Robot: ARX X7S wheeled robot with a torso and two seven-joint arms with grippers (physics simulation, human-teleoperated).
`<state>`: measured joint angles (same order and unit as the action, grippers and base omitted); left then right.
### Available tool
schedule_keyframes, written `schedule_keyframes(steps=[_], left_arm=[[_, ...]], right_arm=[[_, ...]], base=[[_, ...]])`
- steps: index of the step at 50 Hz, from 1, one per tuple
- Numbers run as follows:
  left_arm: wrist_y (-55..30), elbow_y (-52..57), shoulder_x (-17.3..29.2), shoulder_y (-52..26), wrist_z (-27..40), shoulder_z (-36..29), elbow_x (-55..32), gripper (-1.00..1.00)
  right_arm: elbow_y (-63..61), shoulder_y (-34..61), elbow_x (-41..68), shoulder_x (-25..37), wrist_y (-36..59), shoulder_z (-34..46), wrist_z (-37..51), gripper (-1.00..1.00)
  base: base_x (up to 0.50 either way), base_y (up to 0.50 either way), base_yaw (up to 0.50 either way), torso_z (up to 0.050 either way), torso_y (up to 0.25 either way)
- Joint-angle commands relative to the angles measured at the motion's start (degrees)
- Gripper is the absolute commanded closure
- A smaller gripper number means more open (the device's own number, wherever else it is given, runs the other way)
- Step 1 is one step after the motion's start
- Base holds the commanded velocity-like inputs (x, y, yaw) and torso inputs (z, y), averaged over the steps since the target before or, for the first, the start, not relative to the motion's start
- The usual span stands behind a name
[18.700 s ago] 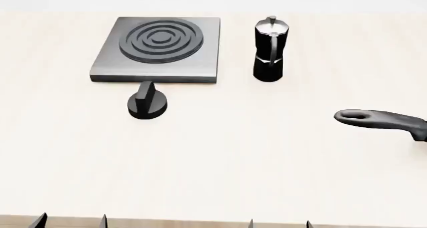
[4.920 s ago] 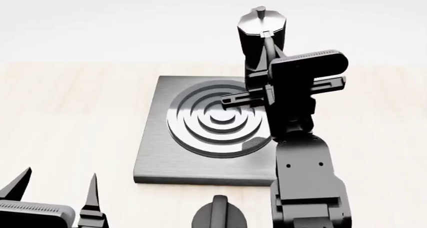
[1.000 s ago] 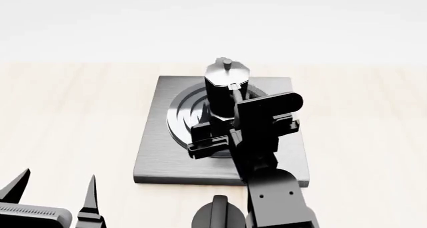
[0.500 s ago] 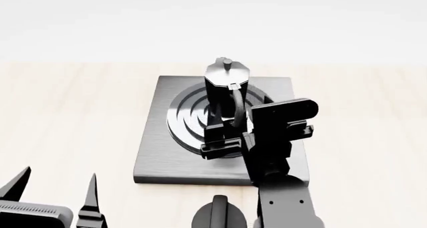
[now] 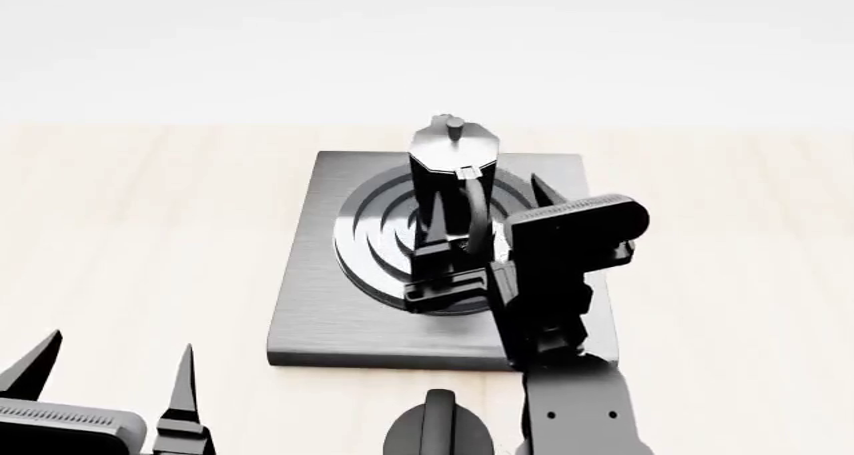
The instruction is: Put the moka pot on the stove.
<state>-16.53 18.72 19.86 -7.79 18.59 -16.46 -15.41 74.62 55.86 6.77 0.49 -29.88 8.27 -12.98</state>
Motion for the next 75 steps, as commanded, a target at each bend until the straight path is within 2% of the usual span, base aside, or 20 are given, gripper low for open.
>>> schedule_keyframes(steps=[1, 6, 11, 18, 36, 45, 75], left_arm=[[0.76, 0.47, 0.02, 0.28, -0.69, 0.43, -0.77, -1.0], [0.78, 0.6, 0.07, 0.34, -0.57, 0.38, -0.81, -1.0], [0.77, 0.91, 0.15, 0.46, -0.38, 0.32, -0.8, -1.0], [0.89, 0.61, 0.08, 0.13, -0.39, 0.13, -0.79, -1.0], [0.82, 1.34, 0.48, 0.28, -0.21, 0.03, -1.15, -1.0], [0.92, 1.85, 0.71, 0.67, 0.03, -0.05, -1.17, -1.0], [0.82, 1.25, 0.86, -0.44, -0.01, -0.59, -1.59, -1.0]], right_arm=[[0.29, -1.04, -1.58, 0.22, -5.72, -2.77, -1.65, -1.0], [-1.6, -2.26, -1.21, 0.22, -6.84, -2.45, -2.42, -1.0], [-23.58, -11.35, -1.11, 1.4, 3.92, -0.65, -1.49, -1.0], [-38.35, -17.96, 0.33, 2.78, 9.52, -0.1, -0.41, -1.0], [-60.86, -28.74, 1.28, 5.44, 14.8, 2.67, 1.53, -1.0], [-69.46, -32.24, 1.9, 6.84, 16.78, 3.81, 1.94, -1.0], [-80.64, -40.47, 1.83, 9.93, 14.73, 4.4, 4.84, -1.0]], base=[[0.0, 0.0, 0.0, 0.0, 0.0], [0.0, 0.0, 0.0, 0.0, 0.0], [0.0, 0.0, 0.0, 0.0, 0.0], [0.0, 0.0, 0.0, 0.0, 0.0], [0.0, 0.0, 0.0, 0.0, 0.0], [0.0, 0.0, 0.0, 0.0, 0.0], [0.0, 0.0, 0.0, 0.0, 0.0]])
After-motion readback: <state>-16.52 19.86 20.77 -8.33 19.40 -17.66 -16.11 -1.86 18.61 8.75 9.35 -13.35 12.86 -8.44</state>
